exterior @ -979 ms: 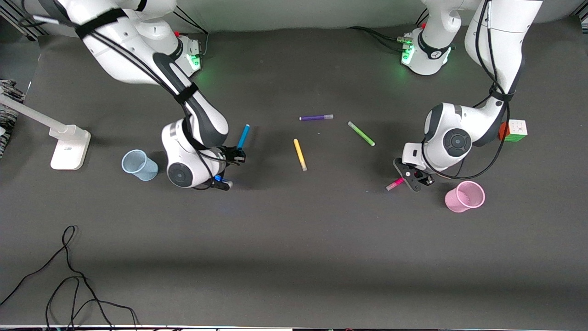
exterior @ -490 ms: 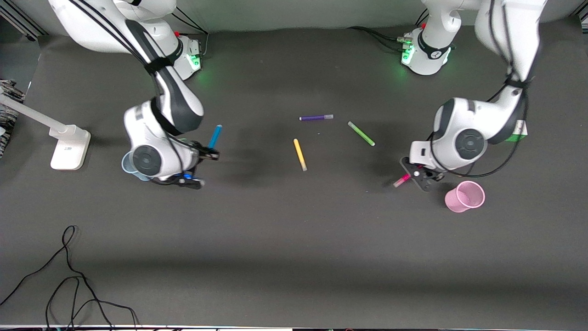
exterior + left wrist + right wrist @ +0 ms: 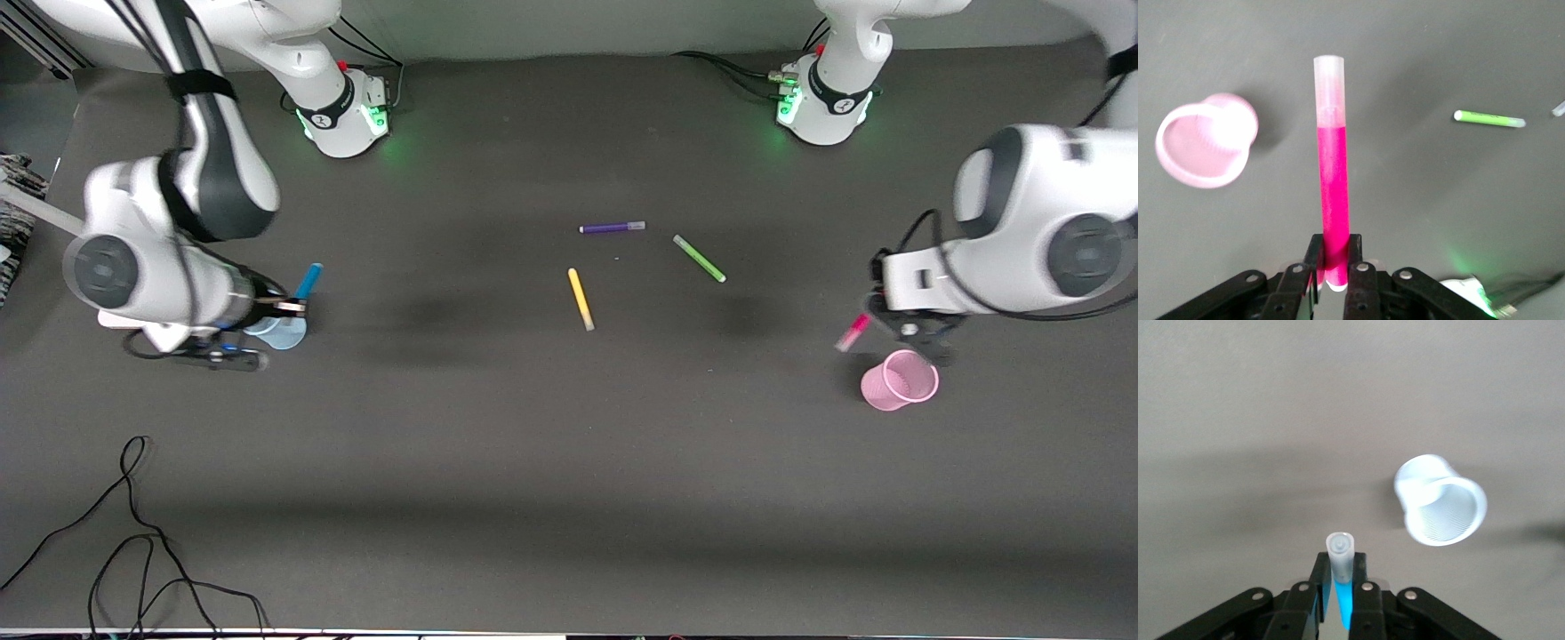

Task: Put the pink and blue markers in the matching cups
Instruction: 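Carry blue to the blue cup while the left gripper carries pink to its cup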

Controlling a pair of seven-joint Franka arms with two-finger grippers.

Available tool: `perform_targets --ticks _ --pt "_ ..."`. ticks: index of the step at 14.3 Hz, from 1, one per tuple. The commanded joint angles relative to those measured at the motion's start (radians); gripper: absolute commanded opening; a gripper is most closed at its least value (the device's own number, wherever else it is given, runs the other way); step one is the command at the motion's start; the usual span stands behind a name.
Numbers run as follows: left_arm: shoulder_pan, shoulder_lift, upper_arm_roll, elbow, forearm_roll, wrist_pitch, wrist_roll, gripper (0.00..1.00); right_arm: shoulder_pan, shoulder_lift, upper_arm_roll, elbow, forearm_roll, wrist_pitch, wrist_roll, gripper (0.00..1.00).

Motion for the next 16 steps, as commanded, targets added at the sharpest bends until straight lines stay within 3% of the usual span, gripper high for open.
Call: perform_targets --ticks 1,4,7,12,16 --pt "0.043 0.025 0.006 0.101 -0.008 -0.116 -0.144 0.0 0.01 -0.096 -0.056 -0.091 -0.048 0.094 -0.139 0.0" --pt "0.058 0.044 0.011 0.134 0.017 -0.118 -0.382 0.0 0.01 -0.176 -0.122 -0.272 -0.048 0.325 -0.262 0.0" --pt "0.06 0.093 0.026 0.156 0.049 -0.119 -0.489 0.0 0.01 -0.167 -0.191 -0.331 -0.048 0.488 -0.402 0.0" --pt "0.061 0.285 0.028 0.266 0.092 -0.22 -0.542 0.0 0.01 -0.167 -0.212 -0.45 -0.042 0.686 -0.411 0.0" --pt "0.063 0.405 0.035 0.321 0.11 -0.23 -0.551 0.0 0.01 -0.16 -0.214 -0.475 -0.033 0.707 -0.404 0.0"
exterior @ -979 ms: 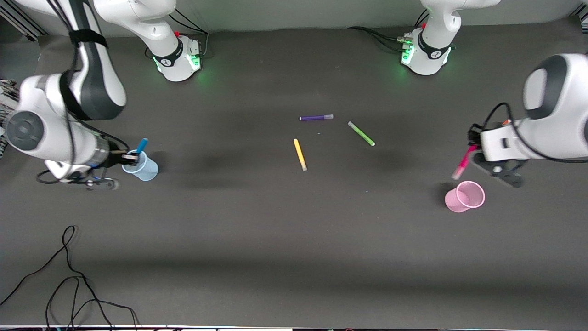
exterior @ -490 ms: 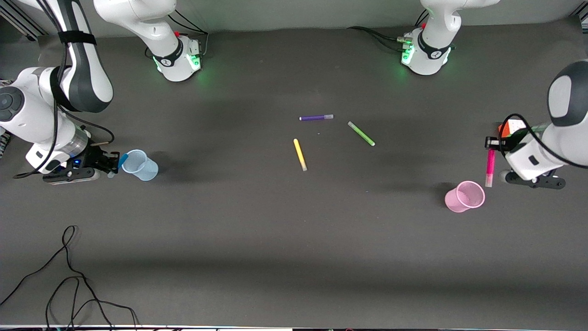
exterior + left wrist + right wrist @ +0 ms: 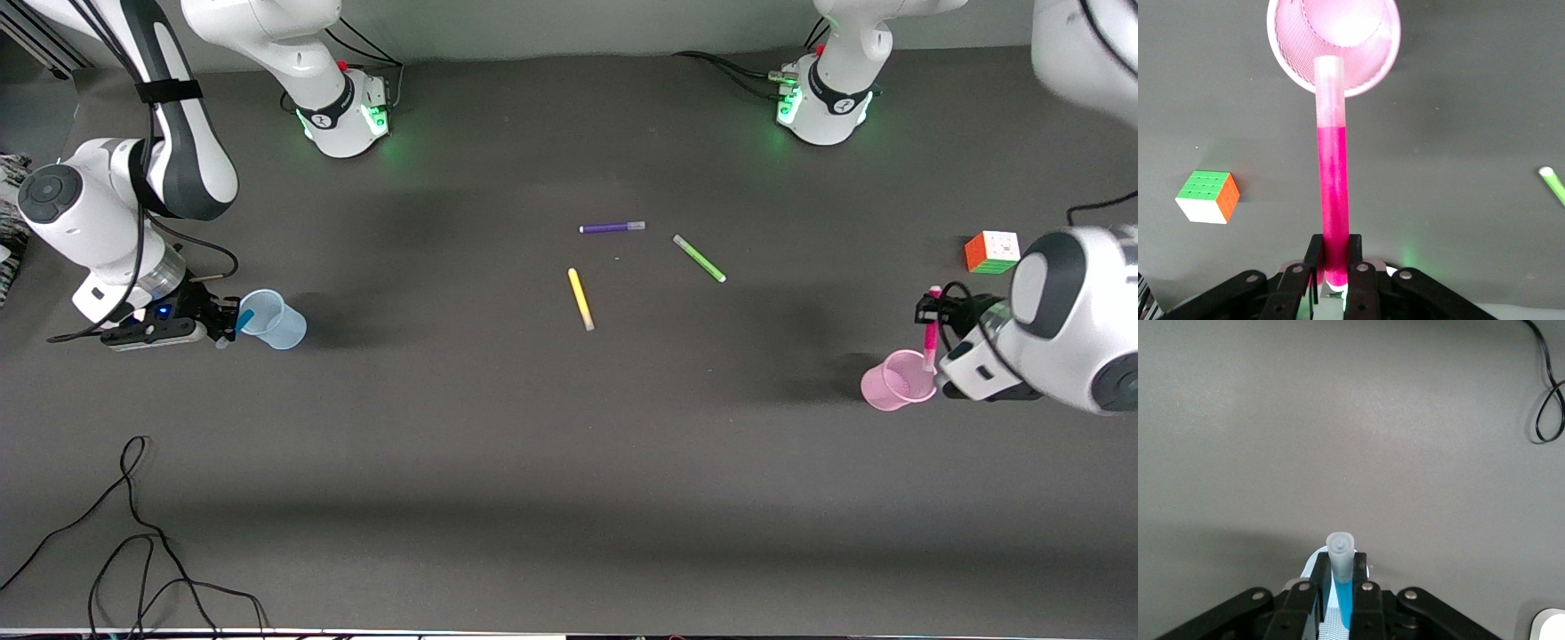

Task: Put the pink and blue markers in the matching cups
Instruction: 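Drop blue into the blue cup while the left gripper drops pink into its cup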

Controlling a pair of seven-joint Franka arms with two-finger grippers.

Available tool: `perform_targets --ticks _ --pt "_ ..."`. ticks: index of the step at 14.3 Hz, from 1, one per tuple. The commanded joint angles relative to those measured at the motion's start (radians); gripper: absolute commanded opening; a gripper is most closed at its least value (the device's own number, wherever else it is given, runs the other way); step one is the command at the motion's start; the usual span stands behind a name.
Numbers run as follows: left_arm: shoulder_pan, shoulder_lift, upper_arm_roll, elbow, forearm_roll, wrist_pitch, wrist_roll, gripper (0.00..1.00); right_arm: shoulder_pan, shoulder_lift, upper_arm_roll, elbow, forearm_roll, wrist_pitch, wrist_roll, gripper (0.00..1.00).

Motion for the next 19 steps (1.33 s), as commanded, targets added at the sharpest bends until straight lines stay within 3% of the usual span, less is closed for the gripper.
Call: perform_targets --ticks 1,5,6,7,8,9,10,11,12,17,19 --pt "-0.001 0.094 0.004 0.099 0.021 -0.045 -0.02 0.0 0.009 -0.031 -0.011 -0.043 -0.002 0.026 -0.004 0.0" --pt "-0.001 0.181 0.004 0.154 0.015 -0.041 -0.02 0.0 0.011 -0.026 -0.011 -0.054 -0.002 0.036 -0.003 0.0" --pt "-0.001 0.194 0.004 0.164 0.012 -0.039 -0.02 0.0 0.011 -0.026 -0.011 -0.054 -0.004 0.036 -0.003 0.02" --pt "-0.001 0.2 0.004 0.164 0.011 -0.031 -0.02 0.0 0.011 -0.023 -0.011 -0.053 -0.004 0.037 -0.003 0.11" --pt "-0.001 0.206 0.003 0.164 0.011 -0.028 -0.021 0.0 0.011 -0.019 -0.011 -0.053 -0.002 0.039 -0.003 0.25" --pt "-0.001 0.21 0.003 0.165 0.011 -0.024 -0.021 0.0 0.011 -0.014 -0.011 -0.053 -0.002 0.039 -0.003 0.65" --pt "-0.001 0.217 0.003 0.167 0.011 -0.021 -0.02 0.18 0.011 -0.014 -0.011 -0.053 -0.002 0.039 -0.001 1.0" --pt "-0.001 0.218 0.003 0.167 0.012 -0.021 -0.004 0.67 0.012 -0.015 -0.011 -0.053 -0.004 0.033 -0.003 1.0" --pt "0.0 0.217 0.003 0.167 0.011 -0.021 -0.001 1.0 0.013 -0.015 -0.01 -0.051 -0.004 0.026 -0.003 1.0" --pt "-0.009 0.2 0.003 0.236 0.017 -0.042 -0.007 1.0 0.013 -0.025 0.0 -0.033 -0.004 0.02 -0.011 1.0" --pt "-0.003 0.175 0.003 0.277 0.024 -0.056 -0.013 1.0 0.013 -0.025 0.003 0.033 -0.002 -0.106 -0.006 1.0"
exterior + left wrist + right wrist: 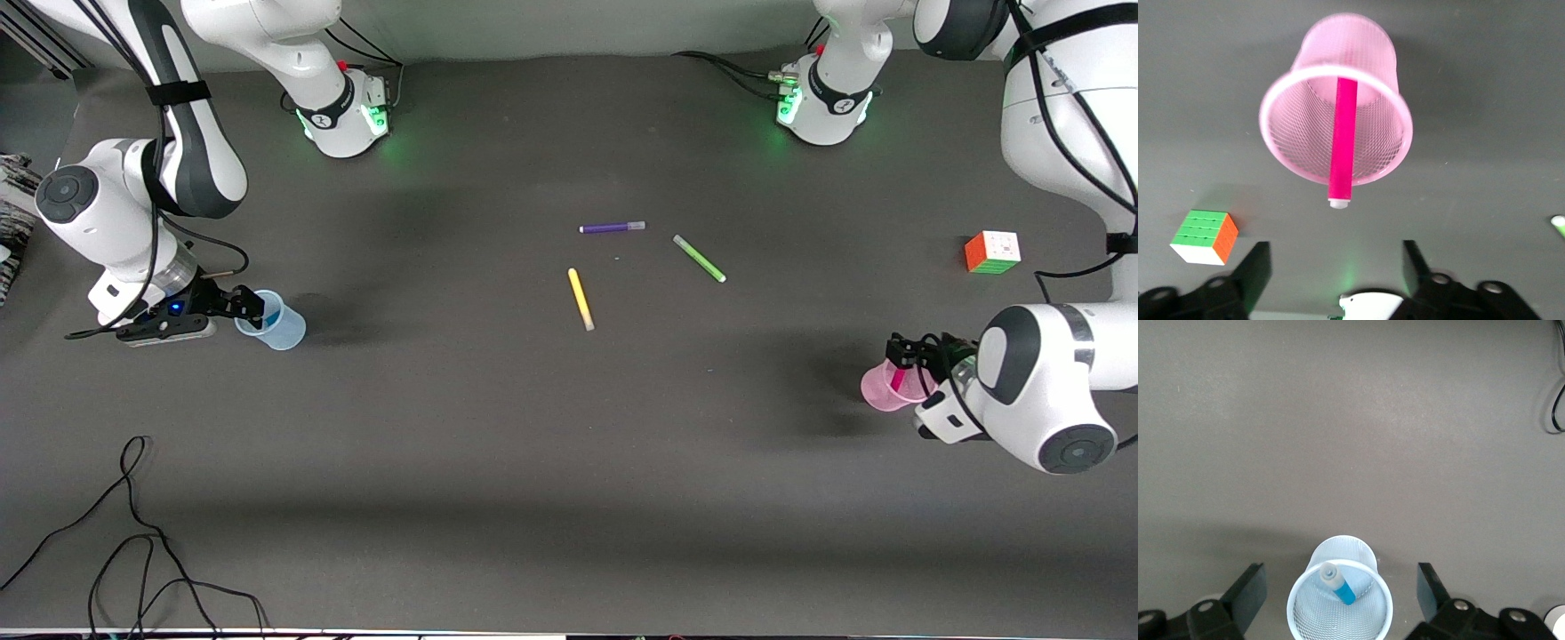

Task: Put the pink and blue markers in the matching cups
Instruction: 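Drop blue into the blue cup while the left gripper drops pink into its cup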

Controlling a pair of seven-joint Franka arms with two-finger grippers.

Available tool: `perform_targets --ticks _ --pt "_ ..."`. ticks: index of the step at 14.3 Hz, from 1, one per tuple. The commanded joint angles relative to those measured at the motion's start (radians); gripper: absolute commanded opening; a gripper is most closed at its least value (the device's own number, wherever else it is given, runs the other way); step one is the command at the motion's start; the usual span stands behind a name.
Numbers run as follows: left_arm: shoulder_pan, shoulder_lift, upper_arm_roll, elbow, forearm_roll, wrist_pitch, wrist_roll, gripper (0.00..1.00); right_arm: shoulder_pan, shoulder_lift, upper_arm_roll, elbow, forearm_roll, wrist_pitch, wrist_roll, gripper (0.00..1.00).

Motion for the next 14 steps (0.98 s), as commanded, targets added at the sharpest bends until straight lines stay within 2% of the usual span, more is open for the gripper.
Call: perform_targets --ticks 1,3,5,7,9,11,14 --pt "-0.006 -0.056 0.004 0.051 0.019 -0.06 0.002 1.0 0.008 -0.01 0.003 0.123 -0.002 -0.221 -0.001 1.0" --pt "0.01 -0.132 0.001 0.031 0.01 -0.054 0.006 1.0 0.008 0.01 0.015 0.266 0.039 -0.422 -0.004 1.0" --pt "0.02 -0.215 -0.005 0.006 -0.007 -0.025 0.012 1.0 0.008 -0.005 0.017 0.337 0.07 -0.525 -0.014 1.0" --pt "0.019 -0.336 -0.007 -0.099 -0.017 0.059 0.013 1.0 0.008 -0.024 0.038 0.445 0.072 -0.661 -0.001 1.0" --pt "0.02 -0.472 -0.007 -0.26 -0.02 0.18 0.013 1.0 0.008 -0.047 0.057 0.551 0.07 -0.766 0.0 1.0" --pt "0.02 -0.591 -0.007 -0.386 -0.02 0.264 0.012 1.0 0.008 -0.097 0.081 0.598 0.07 -0.824 0.006 1.0" --pt "0.01 -0.654 -0.008 -0.394 -0.045 0.252 0.009 1.0 0.008 -0.202 0.144 0.601 0.072 -0.915 0.19 1.0"
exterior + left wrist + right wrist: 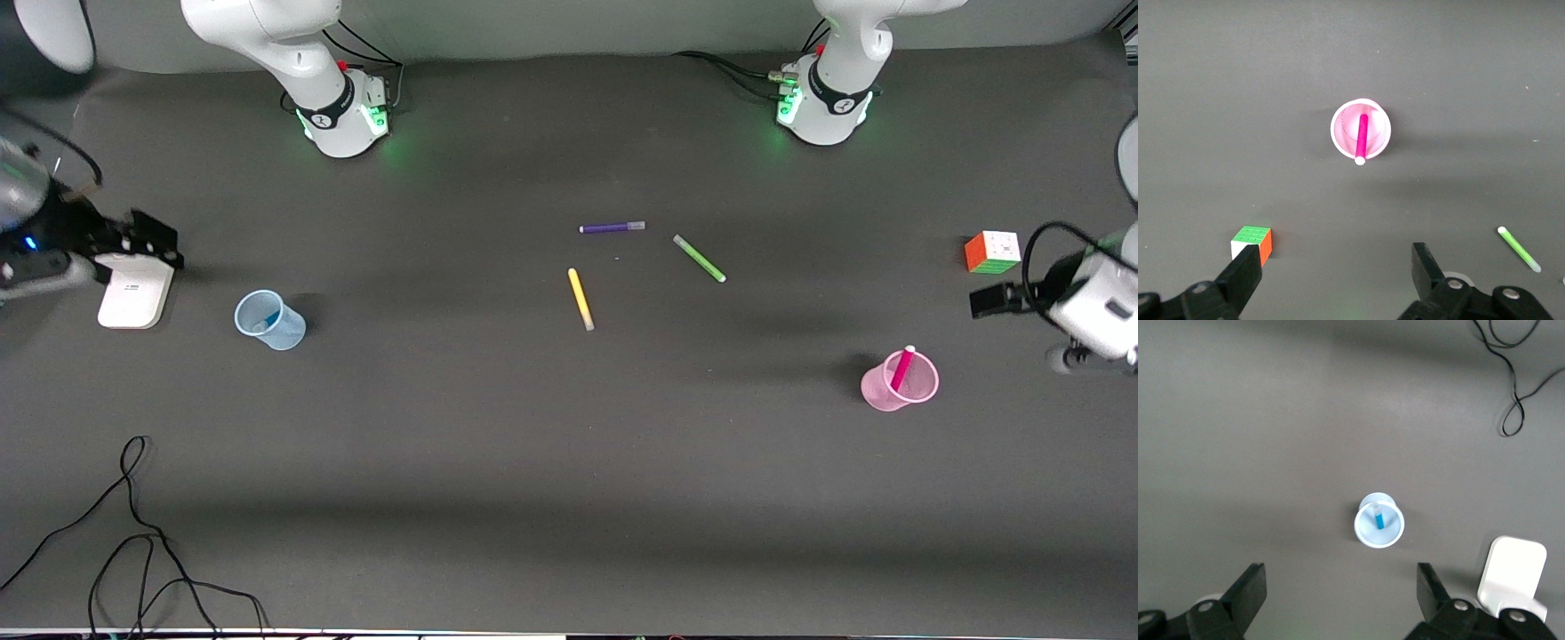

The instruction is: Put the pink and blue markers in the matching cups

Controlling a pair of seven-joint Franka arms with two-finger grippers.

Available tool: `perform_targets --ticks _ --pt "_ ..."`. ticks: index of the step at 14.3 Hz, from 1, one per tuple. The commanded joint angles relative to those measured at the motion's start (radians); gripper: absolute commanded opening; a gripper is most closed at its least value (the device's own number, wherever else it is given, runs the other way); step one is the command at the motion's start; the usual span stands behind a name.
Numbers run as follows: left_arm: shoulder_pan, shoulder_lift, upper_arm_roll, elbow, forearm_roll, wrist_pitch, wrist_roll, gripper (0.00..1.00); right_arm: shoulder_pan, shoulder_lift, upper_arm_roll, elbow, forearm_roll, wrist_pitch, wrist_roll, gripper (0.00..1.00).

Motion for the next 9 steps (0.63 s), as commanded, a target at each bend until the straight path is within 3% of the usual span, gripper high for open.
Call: perform_targets --ticks 1,3,9 --pt "-0.01 -0.111 -0.003 -0.079 -0.039 0.025 0.001 1.0 0.004 -0.091 0.042 -0.008 0.013 -0.082 0.152 1.0" --pt "-0.026 -0.139 -0.003 -0.068 -0.047 -0.012 0.0 1.0 0.001 -0.103 0.047 -0.008 0.014 -0.078 0.157 1.0" --pt "-0.075 -0.174 0.007 -0.063 -0.064 -0.047 -0.033 1.0 -0.002 0.005 0.049 0.111 0.009 -0.081 0.142 1.0"
